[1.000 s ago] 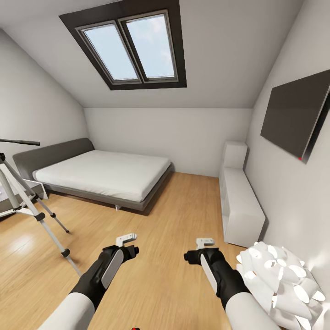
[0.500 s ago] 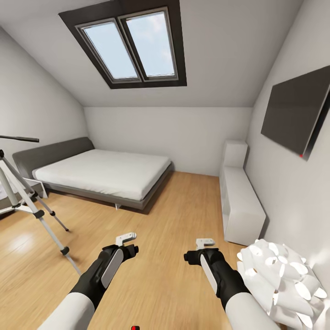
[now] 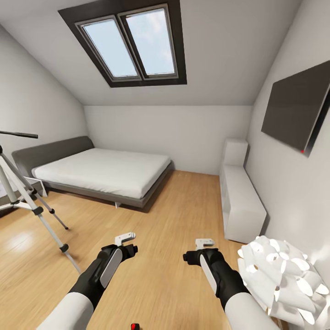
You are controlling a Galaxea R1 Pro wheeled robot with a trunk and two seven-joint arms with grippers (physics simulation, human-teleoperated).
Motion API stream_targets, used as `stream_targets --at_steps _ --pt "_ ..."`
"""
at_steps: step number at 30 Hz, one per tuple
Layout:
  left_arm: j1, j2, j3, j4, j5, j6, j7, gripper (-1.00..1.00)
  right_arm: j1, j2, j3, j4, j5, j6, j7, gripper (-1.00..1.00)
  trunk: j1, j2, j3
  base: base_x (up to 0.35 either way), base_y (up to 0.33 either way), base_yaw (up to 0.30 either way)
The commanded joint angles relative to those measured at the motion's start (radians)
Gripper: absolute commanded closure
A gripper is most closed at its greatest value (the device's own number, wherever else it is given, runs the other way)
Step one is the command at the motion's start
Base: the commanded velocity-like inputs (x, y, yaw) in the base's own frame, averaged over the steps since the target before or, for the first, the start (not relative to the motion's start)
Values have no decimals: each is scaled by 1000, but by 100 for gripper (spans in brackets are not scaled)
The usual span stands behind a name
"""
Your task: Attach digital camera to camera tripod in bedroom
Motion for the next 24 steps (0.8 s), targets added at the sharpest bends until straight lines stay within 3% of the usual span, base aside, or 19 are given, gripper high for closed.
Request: stream_targets --at_steps 1,19,24 --pt "-1 1 -3 -2 11 2 9 -100 0 0 0 -1 2 5 -2 -100 4 -8 -4 0 0 0" --pt "-1 4 -4 10 10 2 9 -100 0 -1 0 6 0 2 -3 -100 73 -134 -61 0 0 0" --pt "-1 4 -4 12 11 2 9 -100 0 -2 0 35 5 -39 -5 -100 92 -169 -76 0 0 0"
